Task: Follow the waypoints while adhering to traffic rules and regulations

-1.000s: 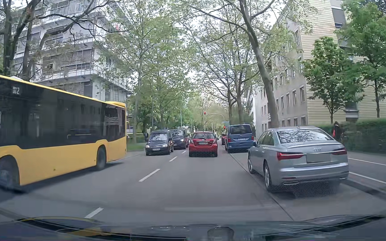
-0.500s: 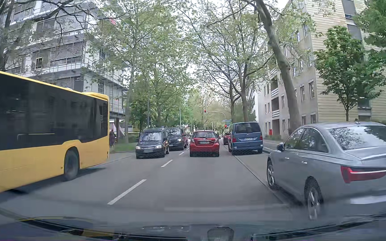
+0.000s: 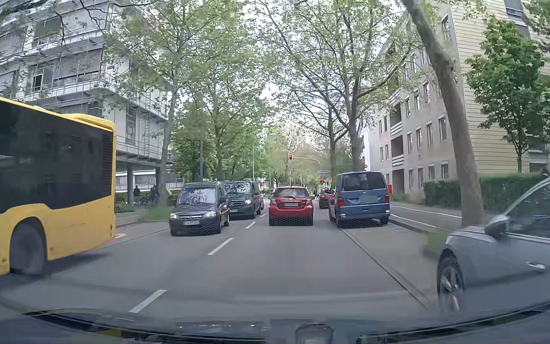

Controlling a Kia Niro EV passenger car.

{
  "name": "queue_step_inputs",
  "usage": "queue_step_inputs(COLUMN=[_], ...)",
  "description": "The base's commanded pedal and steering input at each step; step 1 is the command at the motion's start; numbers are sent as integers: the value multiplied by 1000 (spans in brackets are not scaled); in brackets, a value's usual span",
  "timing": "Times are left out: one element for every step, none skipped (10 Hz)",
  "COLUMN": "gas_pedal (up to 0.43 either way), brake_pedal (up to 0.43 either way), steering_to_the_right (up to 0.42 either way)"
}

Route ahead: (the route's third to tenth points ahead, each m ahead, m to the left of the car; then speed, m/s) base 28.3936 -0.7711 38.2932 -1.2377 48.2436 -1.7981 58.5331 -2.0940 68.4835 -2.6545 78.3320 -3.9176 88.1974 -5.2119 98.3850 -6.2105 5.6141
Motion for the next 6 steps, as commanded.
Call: queue_step_inputs(gas_pedal=[0, 0, 0, 0, 0, 0], brake_pedal=[0, 0, 0, 0, 0, 0], steering_to_the_right=[18, 18, 18, 18, 17, 14])
